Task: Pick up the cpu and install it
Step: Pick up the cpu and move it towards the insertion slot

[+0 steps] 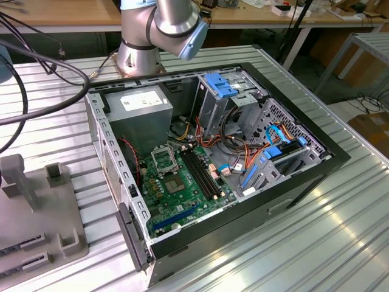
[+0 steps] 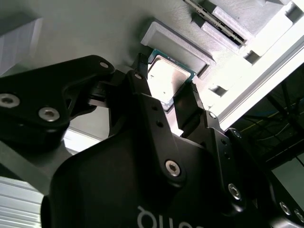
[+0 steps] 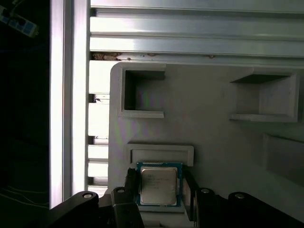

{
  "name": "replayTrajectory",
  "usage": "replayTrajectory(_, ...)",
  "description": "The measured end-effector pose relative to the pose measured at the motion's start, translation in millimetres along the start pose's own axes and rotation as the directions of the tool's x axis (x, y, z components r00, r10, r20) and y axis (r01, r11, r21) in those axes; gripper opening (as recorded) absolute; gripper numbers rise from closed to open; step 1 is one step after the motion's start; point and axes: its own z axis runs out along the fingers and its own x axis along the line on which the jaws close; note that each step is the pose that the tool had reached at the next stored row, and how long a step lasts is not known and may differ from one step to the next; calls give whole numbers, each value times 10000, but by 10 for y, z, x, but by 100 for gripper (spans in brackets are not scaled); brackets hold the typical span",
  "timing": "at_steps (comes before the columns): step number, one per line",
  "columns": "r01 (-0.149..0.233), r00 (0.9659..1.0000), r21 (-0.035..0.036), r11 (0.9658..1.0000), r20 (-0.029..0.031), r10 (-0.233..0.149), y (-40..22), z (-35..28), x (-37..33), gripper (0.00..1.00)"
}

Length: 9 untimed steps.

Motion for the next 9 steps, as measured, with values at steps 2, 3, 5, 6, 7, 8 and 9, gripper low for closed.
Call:
replayTrajectory(2, -4, 10000, 50, 10000, -2, 4, -2, 4, -3, 47)
replayTrajectory(3, -8, 10000, 82, 10000, -3, 8, -2, 8, -4, 47)
replayTrajectory(5, -30, 10000, 122, 9999, -4, 30, 0, 13, -7, 47)
replayTrajectory(6, -35, 10000, 124, 9999, -3, 35, 4, 14, -9, 47)
replayTrajectory(7, -38, 10000, 125, 9999, -3, 38, 14, 14, -13, 47)
replayTrajectory(8, -35, 10000, 124, 9999, -3, 35, 18, 14, -16, 47)
replayTrajectory(9, -34, 10000, 124, 9999, -3, 34, 18, 14, -16, 47)
